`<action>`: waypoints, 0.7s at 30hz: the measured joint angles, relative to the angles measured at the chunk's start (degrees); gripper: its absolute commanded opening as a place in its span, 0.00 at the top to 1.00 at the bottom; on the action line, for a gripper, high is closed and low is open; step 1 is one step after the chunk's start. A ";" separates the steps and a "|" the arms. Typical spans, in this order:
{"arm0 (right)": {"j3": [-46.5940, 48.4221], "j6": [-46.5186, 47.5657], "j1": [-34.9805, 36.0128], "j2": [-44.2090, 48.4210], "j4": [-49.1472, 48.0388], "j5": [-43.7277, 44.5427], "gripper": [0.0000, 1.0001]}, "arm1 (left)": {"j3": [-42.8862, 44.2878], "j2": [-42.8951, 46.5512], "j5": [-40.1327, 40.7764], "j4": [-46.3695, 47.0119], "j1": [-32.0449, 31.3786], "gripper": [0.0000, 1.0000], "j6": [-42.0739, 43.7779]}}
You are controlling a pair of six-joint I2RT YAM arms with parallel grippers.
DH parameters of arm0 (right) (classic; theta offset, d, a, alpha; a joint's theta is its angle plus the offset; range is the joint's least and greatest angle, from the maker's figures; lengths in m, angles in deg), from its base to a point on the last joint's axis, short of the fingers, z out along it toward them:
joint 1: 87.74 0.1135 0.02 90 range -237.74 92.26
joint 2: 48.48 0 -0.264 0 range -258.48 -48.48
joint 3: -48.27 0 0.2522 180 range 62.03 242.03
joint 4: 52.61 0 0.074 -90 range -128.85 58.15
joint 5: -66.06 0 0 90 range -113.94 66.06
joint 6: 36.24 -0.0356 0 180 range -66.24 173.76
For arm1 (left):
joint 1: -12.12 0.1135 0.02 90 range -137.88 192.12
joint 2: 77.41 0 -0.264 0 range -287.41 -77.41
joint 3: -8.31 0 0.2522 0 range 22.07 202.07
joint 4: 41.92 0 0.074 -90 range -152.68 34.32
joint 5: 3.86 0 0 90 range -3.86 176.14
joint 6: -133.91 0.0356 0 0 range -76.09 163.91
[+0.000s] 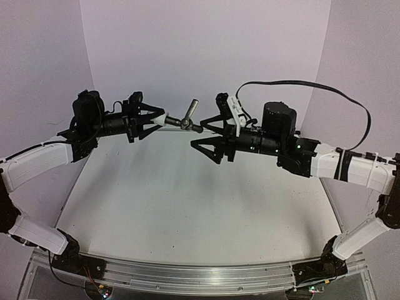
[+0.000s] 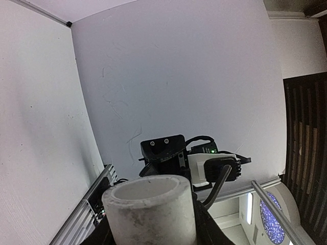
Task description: Install the water faucets
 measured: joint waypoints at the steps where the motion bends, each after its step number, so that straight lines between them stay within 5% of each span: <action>1: 0.66 0.72 0.31 -0.48 0.19 0.17 0.19 | -0.01 0.00 -0.01 0.00 -0.04 1.00 -0.21; 6: 4.66 1.74 0.96 -3.54 1.06 0.60 0.25 | -0.01 -0.10 0.01 0.00 -0.34 1.00 -0.42; 11: 7.27 1.26 1.45 -6.23 0.97 1.43 0.46 | -0.01 -0.80 -0.24 -0.02 -0.43 1.00 -0.24; 15: 7.74 -1.29 1.48 -7.51 -0.89 3.07 0.73 | -0.01 -1.81 -0.40 -0.26 -0.30 1.00 0.21; 21: 7.76 -13.76 0.40 -8.95 -3.85 4.46 0.85 | 0.20 -2.56 -0.43 -0.67 0.19 1.00 7.03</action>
